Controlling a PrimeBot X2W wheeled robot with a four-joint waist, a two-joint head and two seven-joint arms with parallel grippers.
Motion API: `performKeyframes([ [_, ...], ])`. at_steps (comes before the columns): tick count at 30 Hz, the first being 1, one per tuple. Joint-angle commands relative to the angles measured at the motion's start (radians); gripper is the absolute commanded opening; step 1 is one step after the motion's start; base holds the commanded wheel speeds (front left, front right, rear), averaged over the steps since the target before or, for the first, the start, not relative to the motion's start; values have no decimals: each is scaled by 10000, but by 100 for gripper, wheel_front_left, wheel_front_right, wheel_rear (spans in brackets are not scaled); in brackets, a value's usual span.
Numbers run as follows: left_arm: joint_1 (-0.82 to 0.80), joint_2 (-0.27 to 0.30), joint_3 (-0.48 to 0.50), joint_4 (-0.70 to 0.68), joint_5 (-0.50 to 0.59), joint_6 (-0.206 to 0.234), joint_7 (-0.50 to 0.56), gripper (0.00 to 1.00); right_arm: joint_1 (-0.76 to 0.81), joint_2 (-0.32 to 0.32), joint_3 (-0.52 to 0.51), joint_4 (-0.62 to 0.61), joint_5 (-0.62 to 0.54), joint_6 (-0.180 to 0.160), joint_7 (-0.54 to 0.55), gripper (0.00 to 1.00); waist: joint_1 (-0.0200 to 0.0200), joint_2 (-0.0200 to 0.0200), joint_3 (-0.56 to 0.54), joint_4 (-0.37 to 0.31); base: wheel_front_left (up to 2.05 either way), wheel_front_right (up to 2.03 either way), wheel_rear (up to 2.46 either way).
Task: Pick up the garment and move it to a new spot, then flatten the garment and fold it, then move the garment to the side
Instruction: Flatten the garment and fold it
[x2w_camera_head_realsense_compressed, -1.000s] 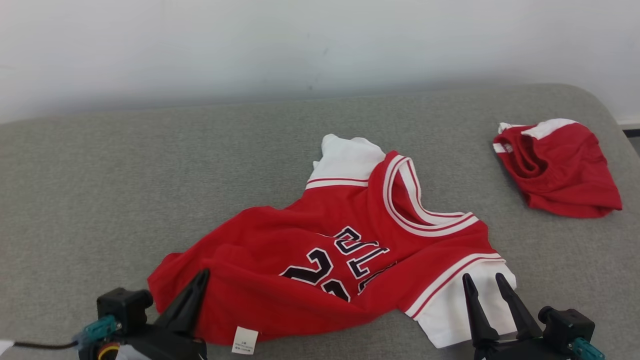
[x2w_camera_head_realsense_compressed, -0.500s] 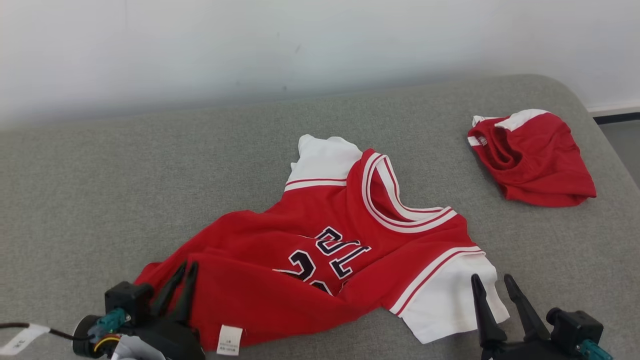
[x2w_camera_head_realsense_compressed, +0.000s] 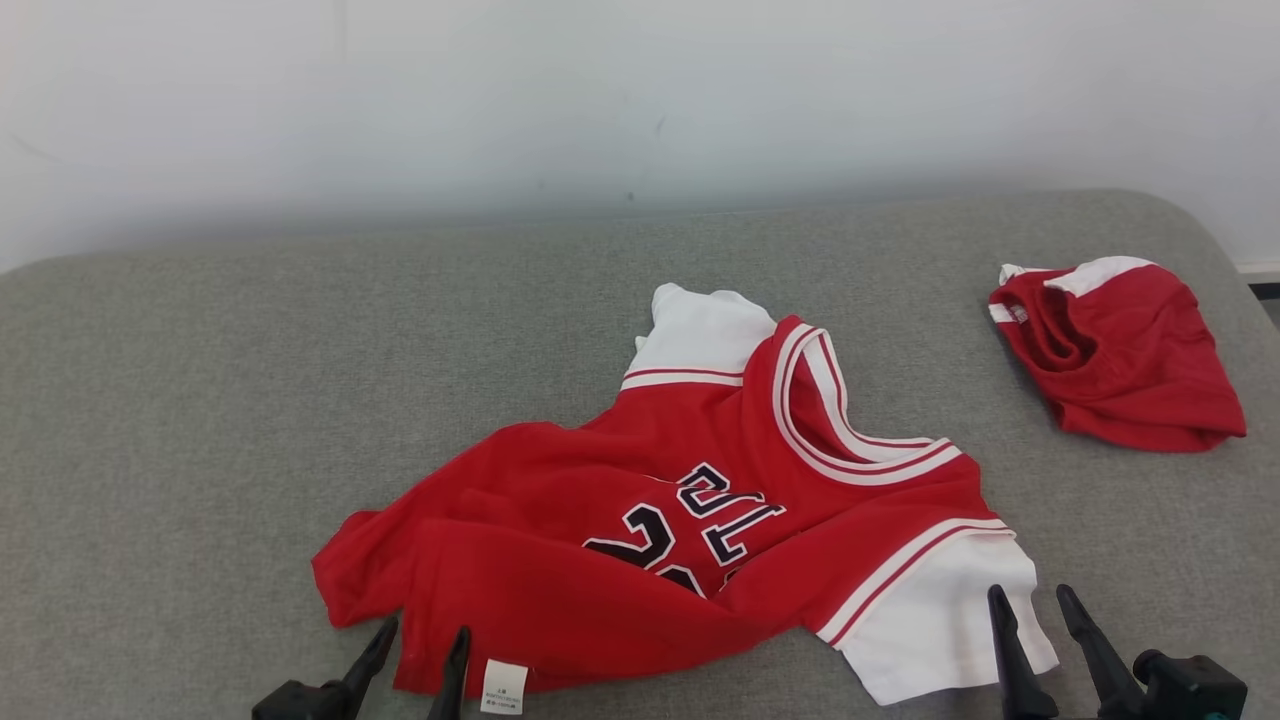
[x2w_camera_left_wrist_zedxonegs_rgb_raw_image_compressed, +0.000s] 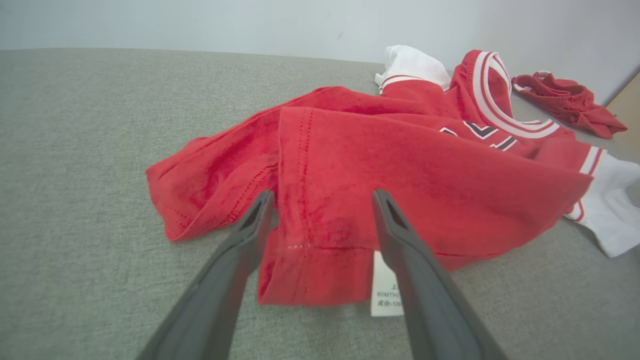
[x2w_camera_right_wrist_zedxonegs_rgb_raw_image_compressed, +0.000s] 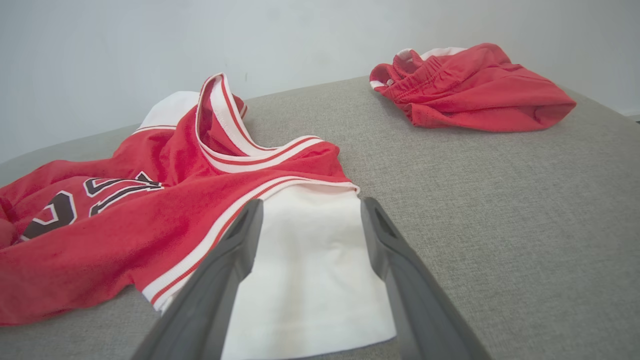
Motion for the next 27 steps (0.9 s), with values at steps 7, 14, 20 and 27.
performKeyframes([
  [7,441,204,46,-782,-128,289,317,100,91,-271,-194,311,-274,-26,156,100,0,0,62,106,0,0,0],
  [14,592,293,78,-1141,-432,488,852,100,46,-202,-258,637,-579,-26,510,100,0,0,167,86,0,0,0],
  [20,499,336,38,-1031,-482,524,1096,100,-89,-223,-353,1054,-763,-26,626,100,0,0,243,84,0,0,0],
  [27,233,201,-37,-782,-591,435,1118,100,-519,-119,-261,1849,-954,-26,827,100,0,0,260,15,0,0,0],
])
